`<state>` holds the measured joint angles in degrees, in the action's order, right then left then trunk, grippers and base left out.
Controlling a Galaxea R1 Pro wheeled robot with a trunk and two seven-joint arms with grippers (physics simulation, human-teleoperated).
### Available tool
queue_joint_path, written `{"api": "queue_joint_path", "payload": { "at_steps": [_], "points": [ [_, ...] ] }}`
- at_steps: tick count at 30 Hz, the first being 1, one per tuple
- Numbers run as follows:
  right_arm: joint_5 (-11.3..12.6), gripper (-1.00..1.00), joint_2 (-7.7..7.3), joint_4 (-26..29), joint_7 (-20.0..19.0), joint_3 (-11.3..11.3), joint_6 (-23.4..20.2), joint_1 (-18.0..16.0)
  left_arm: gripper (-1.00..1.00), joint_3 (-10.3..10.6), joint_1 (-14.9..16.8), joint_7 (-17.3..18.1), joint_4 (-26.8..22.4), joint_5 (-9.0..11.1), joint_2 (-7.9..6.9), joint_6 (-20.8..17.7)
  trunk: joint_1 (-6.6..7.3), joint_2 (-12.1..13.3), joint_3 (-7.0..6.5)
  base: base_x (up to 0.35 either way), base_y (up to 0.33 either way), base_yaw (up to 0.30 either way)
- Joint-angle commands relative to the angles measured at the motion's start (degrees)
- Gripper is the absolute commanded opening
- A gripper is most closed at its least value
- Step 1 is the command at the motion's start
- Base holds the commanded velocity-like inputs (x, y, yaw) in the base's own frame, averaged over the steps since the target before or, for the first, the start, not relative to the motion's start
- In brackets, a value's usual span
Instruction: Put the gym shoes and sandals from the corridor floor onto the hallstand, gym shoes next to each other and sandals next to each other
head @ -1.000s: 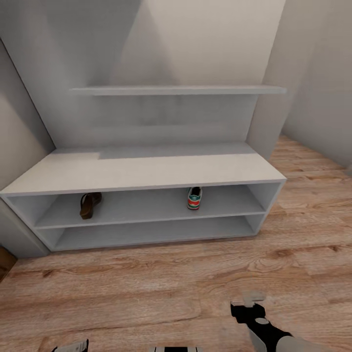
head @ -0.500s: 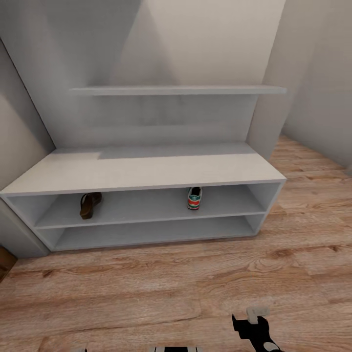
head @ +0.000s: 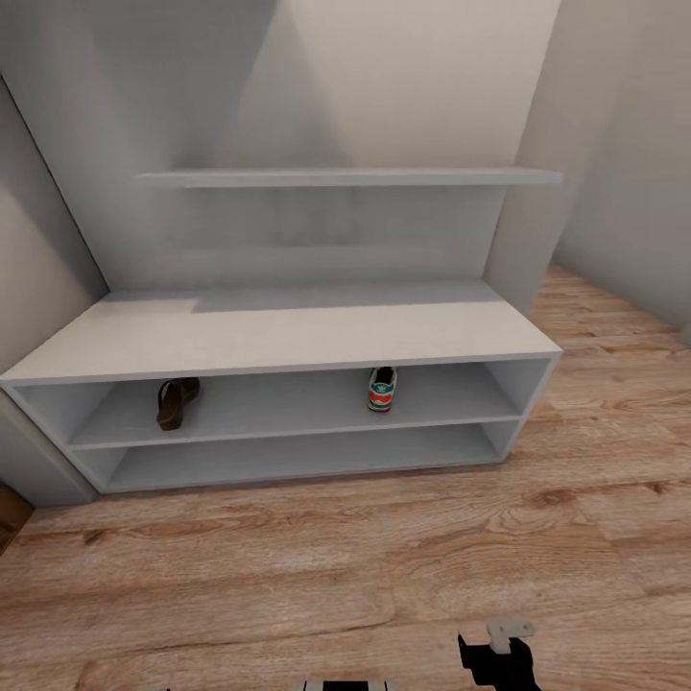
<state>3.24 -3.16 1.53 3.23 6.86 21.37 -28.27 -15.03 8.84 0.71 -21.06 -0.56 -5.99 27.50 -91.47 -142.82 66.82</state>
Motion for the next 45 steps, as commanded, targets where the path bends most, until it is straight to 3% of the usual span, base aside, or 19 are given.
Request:
{"api": "queue_joint_path", "payload": {
  "at_steps": [1, 17, 37, 45],
  "points": [
    [0.3, 1.00, 0.00, 0.0, 0.2, 0.5, 0.1, 0.0, 1.00, -0.2, 0.0, 0.1, 0.1, -0.1, 0.01, 0.2, 0.01, 0.0, 0.04, 0.000, 0.000, 0.000],
    [0.7, 1.00, 0.03, 0.0, 0.2, 0.2, -0.1, 0.1, 1.00, -0.1, 0.0, 0.1, 0.1, -0.1, 0.01, 0.2, 0.01, 0.0, 0.04, 0.000, 0.000, -0.032],
    [1.0, 1.00, -0.06, 0.0, 0.2, 0.0, 0.1, 0.1, 1.00, 0.1, 0.0, 0.1, 0.1, -0.1, 0.01, 0.3, 0.01, 0.0, 0.04, 0.000, 0.000, -0.247],
    [3.2, 1.00, -0.44, 0.0, 0.4, -0.1, 0.2, 0.1, 1.00, 0.0, 0.0, 0.1, 0.1, -0.1, 0.00, 0.3, 0.01, 0.0, 0.04, 0.000, 0.000, -0.267]
  ]
}}
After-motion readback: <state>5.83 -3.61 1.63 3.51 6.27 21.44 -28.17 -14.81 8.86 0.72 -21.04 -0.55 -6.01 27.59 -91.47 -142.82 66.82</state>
